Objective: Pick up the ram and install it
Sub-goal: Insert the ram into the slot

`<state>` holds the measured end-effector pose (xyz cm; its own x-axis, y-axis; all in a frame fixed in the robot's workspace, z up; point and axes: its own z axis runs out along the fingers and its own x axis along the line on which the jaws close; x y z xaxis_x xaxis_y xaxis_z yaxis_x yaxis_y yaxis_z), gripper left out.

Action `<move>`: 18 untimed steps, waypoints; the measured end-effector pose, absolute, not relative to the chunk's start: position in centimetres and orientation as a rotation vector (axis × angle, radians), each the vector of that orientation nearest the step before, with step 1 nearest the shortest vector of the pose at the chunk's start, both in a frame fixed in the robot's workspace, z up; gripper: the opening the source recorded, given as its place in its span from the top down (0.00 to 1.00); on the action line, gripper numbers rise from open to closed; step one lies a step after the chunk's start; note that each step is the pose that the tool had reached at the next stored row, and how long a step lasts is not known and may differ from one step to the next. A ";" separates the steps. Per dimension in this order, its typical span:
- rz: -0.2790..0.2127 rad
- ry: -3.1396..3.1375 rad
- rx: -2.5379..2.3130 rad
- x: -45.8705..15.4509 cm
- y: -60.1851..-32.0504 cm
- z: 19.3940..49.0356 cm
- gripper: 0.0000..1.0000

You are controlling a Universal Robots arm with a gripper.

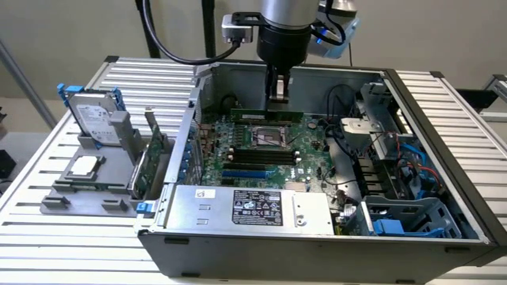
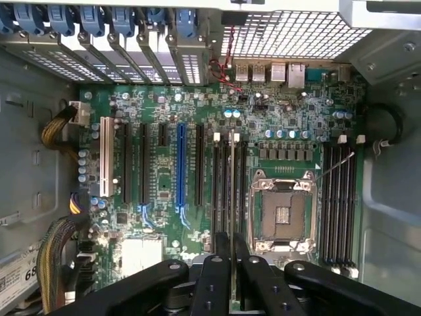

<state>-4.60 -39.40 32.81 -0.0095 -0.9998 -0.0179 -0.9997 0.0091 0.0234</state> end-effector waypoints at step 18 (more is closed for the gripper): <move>-0.046 -2.229 2.208 -3.9 -39.6 30.1 1.00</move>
